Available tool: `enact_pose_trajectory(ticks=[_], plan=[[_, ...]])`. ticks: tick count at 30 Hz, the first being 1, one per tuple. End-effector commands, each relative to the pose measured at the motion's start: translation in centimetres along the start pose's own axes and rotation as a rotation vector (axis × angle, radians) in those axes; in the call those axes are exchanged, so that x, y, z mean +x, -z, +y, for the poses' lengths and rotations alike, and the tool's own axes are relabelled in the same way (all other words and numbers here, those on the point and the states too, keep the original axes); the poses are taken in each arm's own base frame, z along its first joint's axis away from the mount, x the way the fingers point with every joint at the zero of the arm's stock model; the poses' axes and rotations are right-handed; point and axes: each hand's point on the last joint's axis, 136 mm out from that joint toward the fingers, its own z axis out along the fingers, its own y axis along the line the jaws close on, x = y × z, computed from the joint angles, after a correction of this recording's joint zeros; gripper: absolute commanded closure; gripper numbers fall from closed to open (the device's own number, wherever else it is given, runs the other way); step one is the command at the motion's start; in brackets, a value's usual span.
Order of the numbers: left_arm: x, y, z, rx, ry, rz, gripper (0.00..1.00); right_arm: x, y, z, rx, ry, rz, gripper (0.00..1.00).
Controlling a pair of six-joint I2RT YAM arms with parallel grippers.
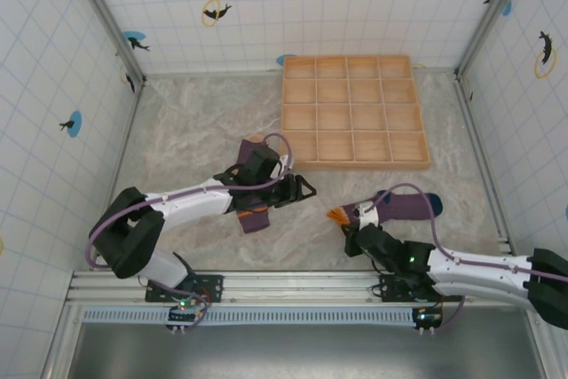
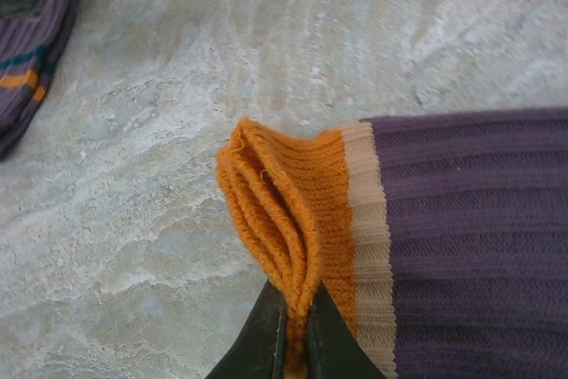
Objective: Roll the socks
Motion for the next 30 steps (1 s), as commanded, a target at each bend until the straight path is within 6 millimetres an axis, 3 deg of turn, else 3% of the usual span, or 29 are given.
enact_pose_trajectory(ticks=[1,20,30], plan=[[-0.4,-0.2,-1.1,0.034,-0.033,-0.032,0.34,1.4,0.1,-1.9,0.058,-0.156,0.042,1.00],[2.7,-4.3,-2.3,0.054,-0.135,0.059,0.42,4.8,1.0,-6.7,0.258,-0.677,0.157,1.00],[3.7,-7.8,-2.2,0.067,-0.174,0.100,0.58,6.3,1.5,-8.4,0.324,-0.797,0.186,1.00]])
